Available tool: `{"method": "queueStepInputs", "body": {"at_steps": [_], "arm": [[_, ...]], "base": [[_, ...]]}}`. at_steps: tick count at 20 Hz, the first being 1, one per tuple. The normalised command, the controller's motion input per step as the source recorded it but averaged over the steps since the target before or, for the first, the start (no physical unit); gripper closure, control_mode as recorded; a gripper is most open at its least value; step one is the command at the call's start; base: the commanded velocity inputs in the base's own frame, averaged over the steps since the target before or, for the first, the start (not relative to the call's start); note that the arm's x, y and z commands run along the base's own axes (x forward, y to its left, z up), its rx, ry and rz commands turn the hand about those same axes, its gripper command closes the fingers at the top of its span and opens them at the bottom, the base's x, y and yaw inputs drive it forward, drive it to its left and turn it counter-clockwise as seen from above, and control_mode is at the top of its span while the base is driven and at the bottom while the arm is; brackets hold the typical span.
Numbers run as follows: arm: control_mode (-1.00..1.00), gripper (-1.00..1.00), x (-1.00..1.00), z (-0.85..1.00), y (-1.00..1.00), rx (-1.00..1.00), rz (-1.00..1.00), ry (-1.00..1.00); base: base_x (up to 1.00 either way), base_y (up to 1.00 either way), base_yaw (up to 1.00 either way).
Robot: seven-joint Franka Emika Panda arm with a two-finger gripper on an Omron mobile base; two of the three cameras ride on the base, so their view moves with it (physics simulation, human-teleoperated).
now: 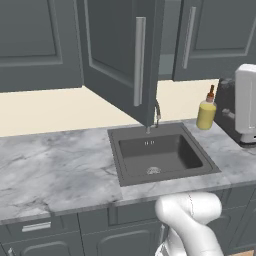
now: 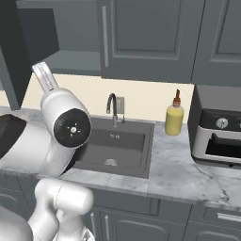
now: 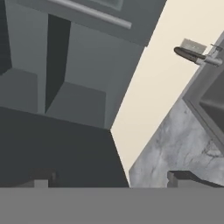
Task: Close all open cabinet doors.
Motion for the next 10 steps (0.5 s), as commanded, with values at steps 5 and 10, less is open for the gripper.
{"method": "queueStepInputs", "body": {"at_steps": [5, 10], "arm": [[-1.00, -1.00, -0.60, 0.00, 0.34, 0.00, 0.00, 0.01], [-1.00, -1.00, -0.55, 0.01, 0.30, 0.05, 0.00, 0.05]], "base": [[0.00, 0.00, 0.00], [0.00, 0.00, 0.00]]}}
